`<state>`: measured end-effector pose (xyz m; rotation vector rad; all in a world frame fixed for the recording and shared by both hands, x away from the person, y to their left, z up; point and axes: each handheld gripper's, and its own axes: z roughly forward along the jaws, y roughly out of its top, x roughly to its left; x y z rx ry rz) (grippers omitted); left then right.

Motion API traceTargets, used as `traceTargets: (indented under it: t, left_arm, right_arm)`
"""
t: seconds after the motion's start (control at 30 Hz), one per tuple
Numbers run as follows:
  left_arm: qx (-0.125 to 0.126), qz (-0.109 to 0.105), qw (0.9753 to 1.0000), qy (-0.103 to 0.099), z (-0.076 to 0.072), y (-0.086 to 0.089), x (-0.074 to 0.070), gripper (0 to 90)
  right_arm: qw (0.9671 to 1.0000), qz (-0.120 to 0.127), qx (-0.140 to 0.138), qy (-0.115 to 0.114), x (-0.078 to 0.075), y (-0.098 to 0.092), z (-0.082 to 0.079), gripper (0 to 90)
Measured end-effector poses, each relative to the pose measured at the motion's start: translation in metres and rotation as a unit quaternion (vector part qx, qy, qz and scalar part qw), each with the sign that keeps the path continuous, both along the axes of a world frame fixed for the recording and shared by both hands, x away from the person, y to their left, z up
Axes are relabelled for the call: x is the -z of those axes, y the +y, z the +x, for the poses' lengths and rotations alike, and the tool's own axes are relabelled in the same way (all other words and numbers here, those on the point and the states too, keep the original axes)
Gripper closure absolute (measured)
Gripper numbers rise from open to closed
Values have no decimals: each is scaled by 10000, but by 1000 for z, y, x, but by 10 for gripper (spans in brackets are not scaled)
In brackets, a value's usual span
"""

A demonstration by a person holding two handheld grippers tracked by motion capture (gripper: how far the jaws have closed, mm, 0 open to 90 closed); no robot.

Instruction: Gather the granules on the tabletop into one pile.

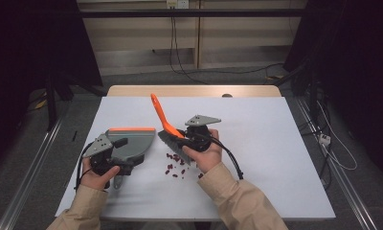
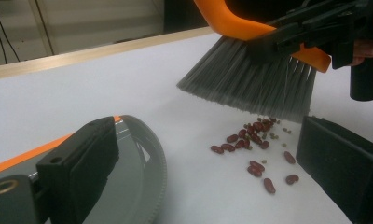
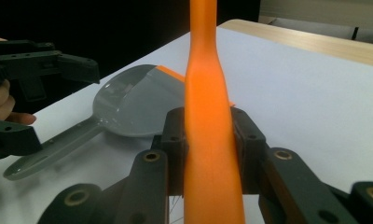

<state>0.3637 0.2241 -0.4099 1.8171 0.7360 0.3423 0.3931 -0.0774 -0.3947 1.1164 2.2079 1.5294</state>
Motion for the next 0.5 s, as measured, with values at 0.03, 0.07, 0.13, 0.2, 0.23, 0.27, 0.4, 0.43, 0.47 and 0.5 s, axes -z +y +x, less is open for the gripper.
traceTargets:
  t: [0.03,0.07,0.13,0.2,0.23,0.27,0.4,0.43,0.47,0.5]
  left_arm:
    - [0,2,10000,-1,0,0,0,57]
    - [-4,-4,10000,8,0,0,0,57]
    - [-3,-2,10000,5,0,0,0,57]
    - [-1,4,10000,4,0,0,0,57]
    - [-3,8,10000,4,0,-1,0,57]
    - [-10,12,10000,5,0,-1,1,57]
    - [-7,26,10000,4,0,-1,1,57]
    - [-9,26,10000,6,1,-1,1,57]
    - [-9,23,10000,4,1,-1,1,57]
    - [-12,25,10000,7,1,-1,1,57]
  right_arm:
    - [10000,10,25,37,1,1,-1,709]
    - [10000,32,34,54,1,2,-2,709]
    - [9999,89,25,94,3,4,-4,709]
    - [9997,136,-2,179,7,7,-6,709]
    - [9997,148,8,184,8,9,-8,709]
    - [9997,150,7,208,10,11,-9,709]
    - [9992,270,-53,293,12,18,-14,709]
    - [9990,329,-42,312,12,21,-15,709]
    - [9987,381,-18,329,12,23,-17,709]
    - [9985,429,-42,341,12,25,-17,709]
